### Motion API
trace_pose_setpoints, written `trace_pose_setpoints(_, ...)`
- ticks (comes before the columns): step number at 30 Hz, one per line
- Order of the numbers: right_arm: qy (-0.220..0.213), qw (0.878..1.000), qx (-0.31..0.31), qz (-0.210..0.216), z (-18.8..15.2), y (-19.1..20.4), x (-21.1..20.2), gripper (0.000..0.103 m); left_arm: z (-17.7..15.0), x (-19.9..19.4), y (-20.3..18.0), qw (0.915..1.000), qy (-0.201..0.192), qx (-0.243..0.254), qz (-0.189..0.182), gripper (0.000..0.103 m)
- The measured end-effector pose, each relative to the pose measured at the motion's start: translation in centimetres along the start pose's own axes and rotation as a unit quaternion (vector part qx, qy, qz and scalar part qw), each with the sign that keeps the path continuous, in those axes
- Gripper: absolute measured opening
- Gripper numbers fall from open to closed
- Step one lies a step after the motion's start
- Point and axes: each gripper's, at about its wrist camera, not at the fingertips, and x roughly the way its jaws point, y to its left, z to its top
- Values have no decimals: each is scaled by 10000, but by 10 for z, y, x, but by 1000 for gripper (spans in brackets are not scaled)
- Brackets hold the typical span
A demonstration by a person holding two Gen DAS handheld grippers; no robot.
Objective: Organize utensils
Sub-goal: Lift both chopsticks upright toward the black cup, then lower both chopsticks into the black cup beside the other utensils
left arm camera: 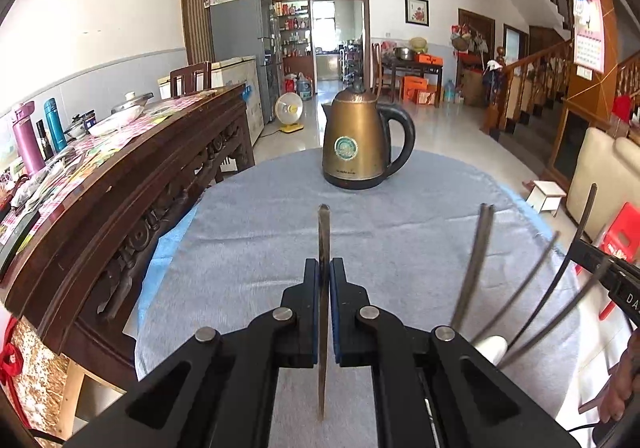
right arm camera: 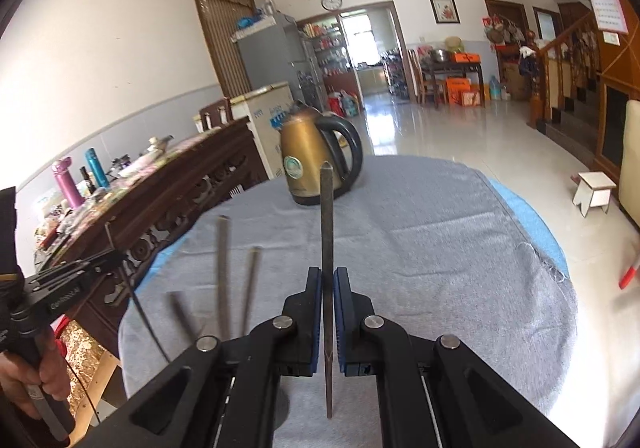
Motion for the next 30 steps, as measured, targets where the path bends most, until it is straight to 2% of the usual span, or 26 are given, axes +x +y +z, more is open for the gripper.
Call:
trace_pose_setpoints(7, -273, 9994, -140, 126, 4, 23, -30, 7, 3, -34, -5, 9995, -307, 35, -101, 5)
trace_pose_setpoints(16, -563, 9976, -315, 267, 17, 42, -55, 7, 12, -59, -10, 9979, -620, 75, -146, 5)
trace_pose_setpoints(30, -773, 9948, -523, 402, 35, 61, -73, 7, 21, -86, -20, 9954, -917, 136, -244, 5)
